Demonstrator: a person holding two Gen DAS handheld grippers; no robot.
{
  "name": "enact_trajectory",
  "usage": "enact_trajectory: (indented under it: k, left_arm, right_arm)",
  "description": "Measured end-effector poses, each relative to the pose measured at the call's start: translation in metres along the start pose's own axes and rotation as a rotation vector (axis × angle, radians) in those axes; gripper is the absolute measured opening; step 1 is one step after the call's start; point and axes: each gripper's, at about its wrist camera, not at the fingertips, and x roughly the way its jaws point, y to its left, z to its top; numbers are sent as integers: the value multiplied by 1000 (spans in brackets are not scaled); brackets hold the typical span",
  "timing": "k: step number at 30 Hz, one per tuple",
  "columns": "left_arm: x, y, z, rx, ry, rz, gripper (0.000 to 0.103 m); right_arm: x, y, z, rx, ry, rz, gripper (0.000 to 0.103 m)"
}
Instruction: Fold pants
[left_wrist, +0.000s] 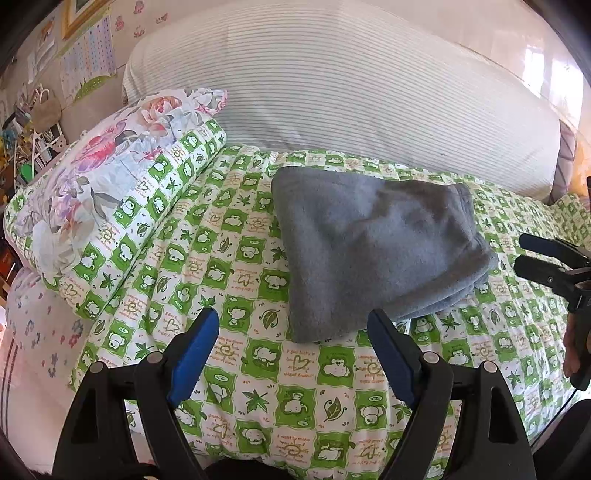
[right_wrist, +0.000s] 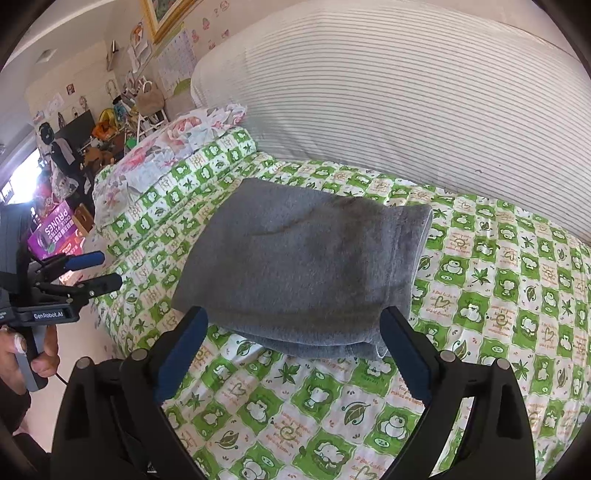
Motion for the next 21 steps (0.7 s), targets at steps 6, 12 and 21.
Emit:
enact_trajectory:
  k: [6, 12, 21]
  left_arm:
    - [-3, 1, 1, -6, -7, -15, 84]
    - [-5, -1, 0, 18, -24, -5, 84]
    - [3, 0, 4, 18, -24, -21, 85]
  right_arm:
    - [4, 7, 2, -43, 21, 3, 95]
    - [5, 15, 7, -74, 23, 14, 95]
    - [9, 23, 14, -90, 17, 20, 96]
